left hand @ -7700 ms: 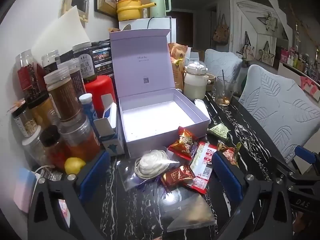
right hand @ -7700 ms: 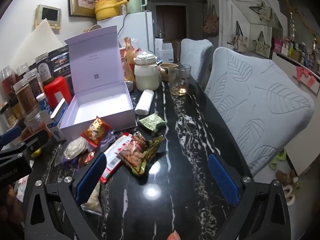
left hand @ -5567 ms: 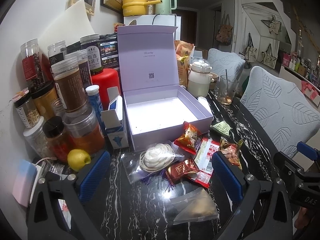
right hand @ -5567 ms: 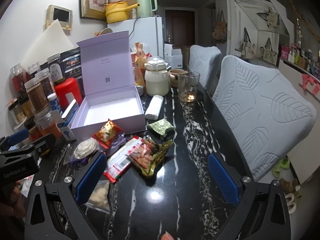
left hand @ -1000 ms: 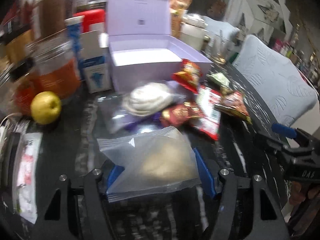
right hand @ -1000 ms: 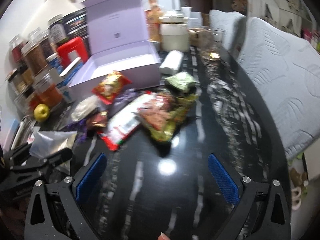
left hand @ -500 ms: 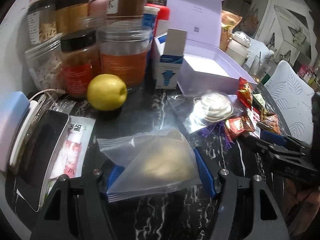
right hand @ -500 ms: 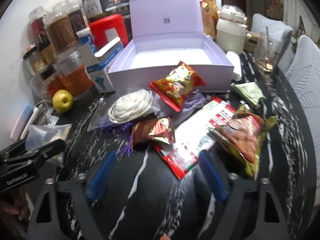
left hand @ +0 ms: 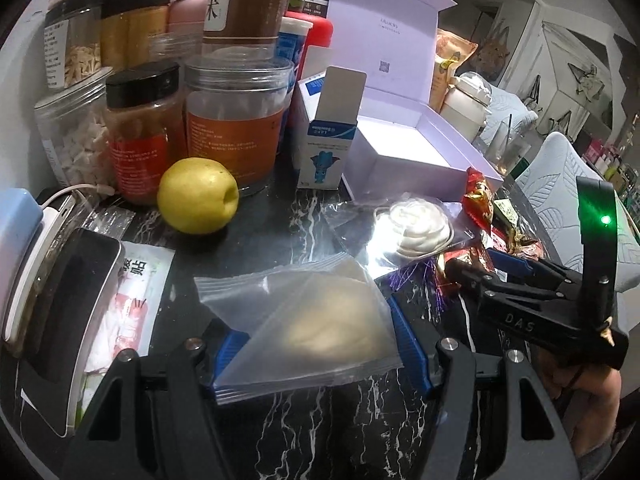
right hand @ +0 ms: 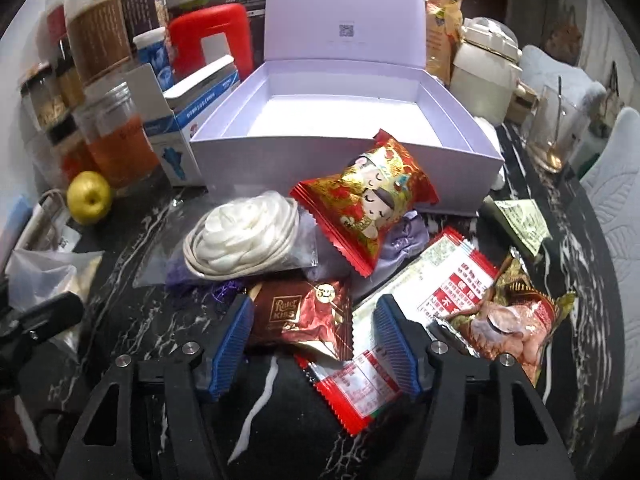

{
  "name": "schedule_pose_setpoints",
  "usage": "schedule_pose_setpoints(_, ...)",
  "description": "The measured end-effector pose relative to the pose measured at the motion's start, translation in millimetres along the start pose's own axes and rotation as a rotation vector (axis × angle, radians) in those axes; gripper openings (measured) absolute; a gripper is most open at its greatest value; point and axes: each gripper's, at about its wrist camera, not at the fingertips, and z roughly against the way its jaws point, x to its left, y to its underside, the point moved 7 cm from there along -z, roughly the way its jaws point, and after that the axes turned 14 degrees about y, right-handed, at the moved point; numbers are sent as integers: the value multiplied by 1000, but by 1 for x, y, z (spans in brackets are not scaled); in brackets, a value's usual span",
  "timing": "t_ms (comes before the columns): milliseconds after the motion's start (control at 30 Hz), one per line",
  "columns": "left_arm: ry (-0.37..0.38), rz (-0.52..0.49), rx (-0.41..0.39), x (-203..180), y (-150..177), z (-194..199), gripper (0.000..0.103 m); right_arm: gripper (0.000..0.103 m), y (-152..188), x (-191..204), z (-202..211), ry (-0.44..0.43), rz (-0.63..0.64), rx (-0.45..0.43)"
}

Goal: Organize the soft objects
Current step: 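Lift the zip bag with the left tool while the right tool grasps the small red-brown candy, then carry the zip bag toward the lavender box while the right tool drops the candy inside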

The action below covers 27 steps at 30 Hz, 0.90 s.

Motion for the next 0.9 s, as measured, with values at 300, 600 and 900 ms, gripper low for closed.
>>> schedule_pose_setpoints(300,-25,12,-4,4,7,5,66,22,1,-3,5,-33,-49,-34)
schedule_pose_setpoints(600,-13,-23,-11,-16,11,11,66,12,20,-17,34,-80,-92,-73)
schedule_pose_setpoints(900,13,-73,-16,-47,16,18,66,10,46,-40,62,-71,-147,-89)
